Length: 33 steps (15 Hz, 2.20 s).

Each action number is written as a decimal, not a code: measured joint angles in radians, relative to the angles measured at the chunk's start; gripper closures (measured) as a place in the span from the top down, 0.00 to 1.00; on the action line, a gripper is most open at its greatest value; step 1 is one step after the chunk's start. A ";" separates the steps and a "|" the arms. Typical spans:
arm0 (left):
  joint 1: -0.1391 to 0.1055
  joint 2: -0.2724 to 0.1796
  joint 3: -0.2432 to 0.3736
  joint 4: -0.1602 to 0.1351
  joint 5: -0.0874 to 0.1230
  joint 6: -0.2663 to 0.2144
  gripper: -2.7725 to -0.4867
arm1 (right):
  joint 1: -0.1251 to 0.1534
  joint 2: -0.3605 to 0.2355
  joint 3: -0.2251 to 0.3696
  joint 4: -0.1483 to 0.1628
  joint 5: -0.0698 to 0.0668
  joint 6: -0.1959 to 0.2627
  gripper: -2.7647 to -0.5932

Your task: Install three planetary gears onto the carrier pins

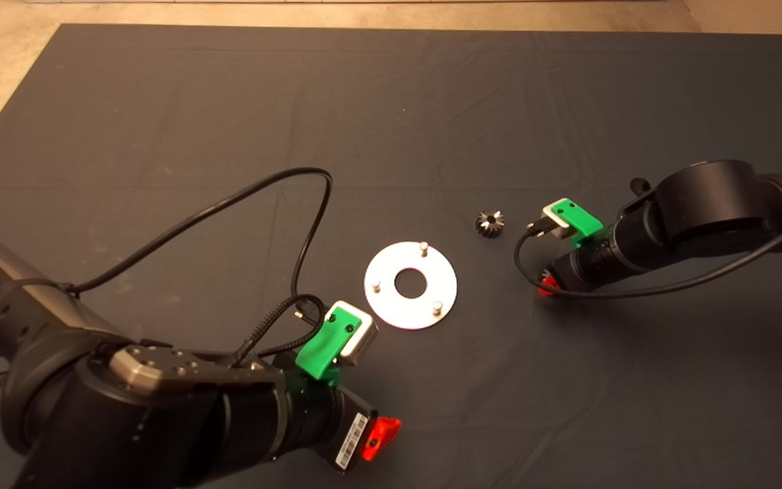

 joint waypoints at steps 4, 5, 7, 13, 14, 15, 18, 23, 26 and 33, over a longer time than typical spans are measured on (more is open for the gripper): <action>0.000 0.000 0.000 0.000 0.000 0.000 0.89 | -0.001 -0.003 -0.017 0.000 0.000 -0.001 0.54; 0.000 0.000 0.000 0.000 0.000 0.000 0.89 | -0.008 -0.003 -0.019 0.000 0.000 -0.005 0.54; 0.000 0.000 0.000 0.000 0.000 0.000 0.89 | -0.026 -0.003 -0.020 0.000 -0.001 -0.007 0.54; 0.000 -0.003 0.000 0.000 0.000 0.000 0.89 | -0.027 -0.003 -0.037 0.000 0.002 -0.009 0.54; 0.000 -0.003 0.000 0.000 0.000 0.000 0.89 | -0.027 -0.003 -0.044 0.000 0.004 -0.014 0.54; 0.000 -0.003 0.000 0.000 0.000 0.000 0.89 | -0.027 -0.003 -0.047 0.000 0.004 -0.015 0.54; 0.000 -0.003 0.000 0.000 0.000 0.000 0.89 | -0.027 -0.003 -0.049 0.000 0.005 -0.015 0.54; 0.000 -0.003 0.000 0.000 0.000 0.000 0.89 | -0.027 -0.002 -0.051 0.000 0.007 -0.016 0.49; 0.000 -0.003 0.000 0.000 0.000 0.000 0.89 | -0.027 -0.003 -0.054 0.000 0.007 -0.016 0.43; 0.000 -0.003 0.000 0.000 0.000 0.000 0.89 | -0.030 -0.002 -0.054 0.000 0.011 -0.015 0.31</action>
